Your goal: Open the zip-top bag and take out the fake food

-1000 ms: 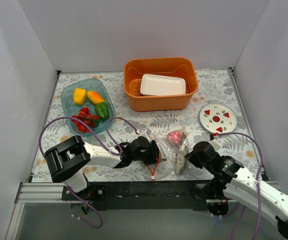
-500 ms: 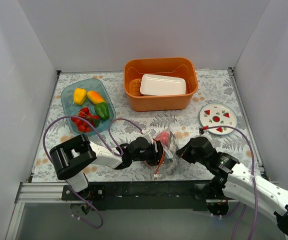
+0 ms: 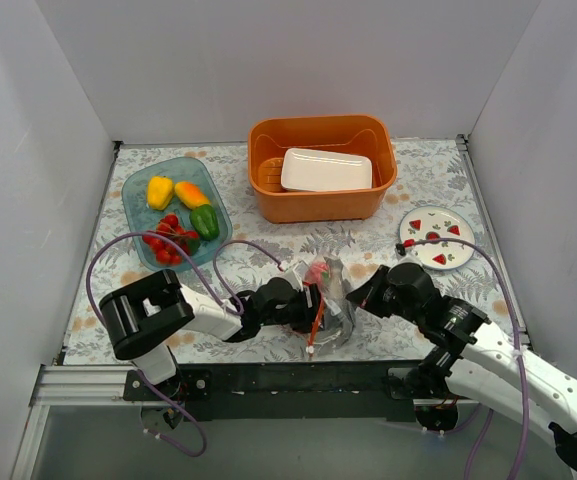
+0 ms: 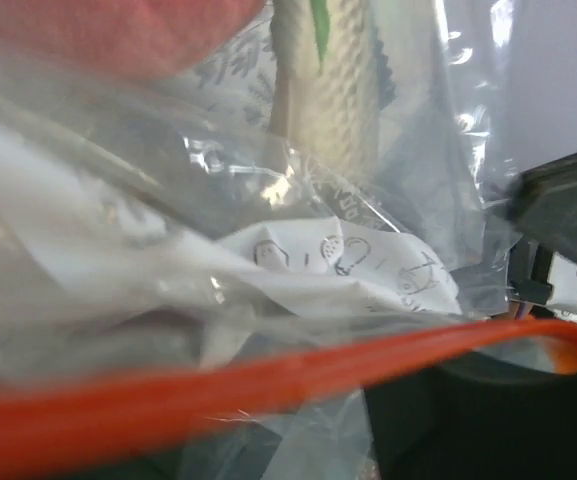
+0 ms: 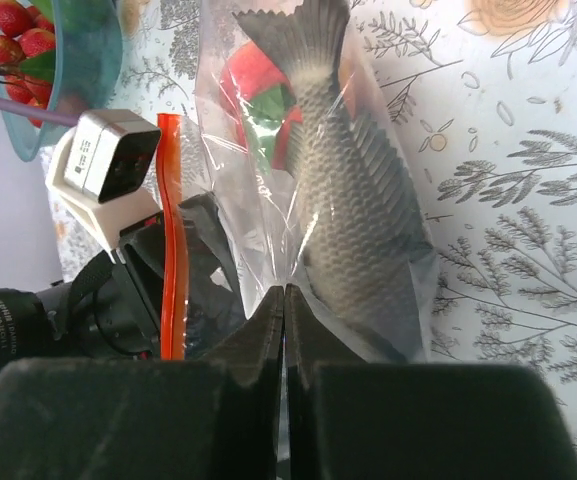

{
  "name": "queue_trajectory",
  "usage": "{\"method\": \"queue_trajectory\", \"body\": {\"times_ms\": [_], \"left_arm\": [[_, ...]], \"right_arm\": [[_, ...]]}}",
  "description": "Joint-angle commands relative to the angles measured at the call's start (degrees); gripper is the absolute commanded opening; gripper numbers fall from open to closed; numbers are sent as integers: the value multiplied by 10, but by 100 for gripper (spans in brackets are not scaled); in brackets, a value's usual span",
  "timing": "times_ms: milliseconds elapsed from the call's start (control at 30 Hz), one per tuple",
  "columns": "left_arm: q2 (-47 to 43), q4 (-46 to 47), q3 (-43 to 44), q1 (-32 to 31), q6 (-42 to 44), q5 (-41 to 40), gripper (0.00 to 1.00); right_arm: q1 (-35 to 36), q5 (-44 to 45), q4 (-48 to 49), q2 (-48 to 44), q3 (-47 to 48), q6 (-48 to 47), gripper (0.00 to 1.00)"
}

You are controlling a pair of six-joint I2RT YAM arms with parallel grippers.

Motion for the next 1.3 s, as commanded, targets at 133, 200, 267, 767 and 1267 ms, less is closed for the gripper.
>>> {"method": "queue_trajectory", "body": {"times_ms": [133, 200, 267, 767, 1267], "left_arm": [[-34, -38, -45, -2, -26, -52, 24], [-35, -27, -53, -2, -35, -52, 23], [-40, -29, -62, -2, -43, -59, 22], [-37, -135, -50, -2, -78, -103, 0], [-83, -174, -67, -2, -77, -141, 0]], "right_arm": [[-1, 90, -134, 30, 103, -112, 39], [0, 72, -137, 49, 107, -130, 50], [1, 58, -150, 80, 107, -156, 55], [6, -15, -85, 134, 61, -207, 24], [6, 77, -201, 93, 103, -187, 1]]}}
